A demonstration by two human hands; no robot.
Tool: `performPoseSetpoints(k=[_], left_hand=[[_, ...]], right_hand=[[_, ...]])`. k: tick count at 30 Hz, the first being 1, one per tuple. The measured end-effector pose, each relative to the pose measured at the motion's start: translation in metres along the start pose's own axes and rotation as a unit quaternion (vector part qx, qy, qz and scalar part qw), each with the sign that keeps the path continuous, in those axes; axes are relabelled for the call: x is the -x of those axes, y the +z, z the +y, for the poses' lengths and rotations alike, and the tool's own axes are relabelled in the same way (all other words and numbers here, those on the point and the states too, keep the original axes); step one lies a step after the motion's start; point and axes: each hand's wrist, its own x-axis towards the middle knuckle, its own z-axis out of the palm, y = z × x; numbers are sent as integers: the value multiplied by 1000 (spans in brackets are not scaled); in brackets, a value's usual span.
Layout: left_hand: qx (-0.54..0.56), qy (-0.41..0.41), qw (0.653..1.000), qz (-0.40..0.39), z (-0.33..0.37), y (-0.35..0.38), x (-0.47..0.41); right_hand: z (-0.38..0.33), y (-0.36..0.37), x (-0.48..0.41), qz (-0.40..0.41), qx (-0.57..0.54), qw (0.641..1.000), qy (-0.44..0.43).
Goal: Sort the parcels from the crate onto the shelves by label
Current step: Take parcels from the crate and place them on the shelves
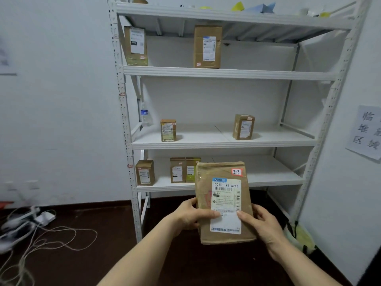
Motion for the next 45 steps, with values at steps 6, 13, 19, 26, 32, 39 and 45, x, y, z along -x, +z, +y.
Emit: performPoseSetpoints(k=[6,13,19,26,32,39,45], left_hand=[[8,-12,1000,5,0,-20,-44],[7,15,1000,-5,29,-70,-152],[-3,78,997,23,70,-123,-251],[-26,106,992,61,94,-155,-342],[-64,132,983,110,114,-174,-423],[-133,160,965,158,142,-187,-524],[-217,137,942,217,155,-193,-604]], right_hand=[[10,11,-49,-12,-3,1000,13],[1,35,-154,-7,-7,1000,10],[-12,71,-265,-34,14,999,26],[-4,103,-360,24,-17,999,28],[-5,114,-458,40,31,999,-12],[-3,113,-590,15,70,997,-38],[4,108,-681,-21,98,995,-31]])
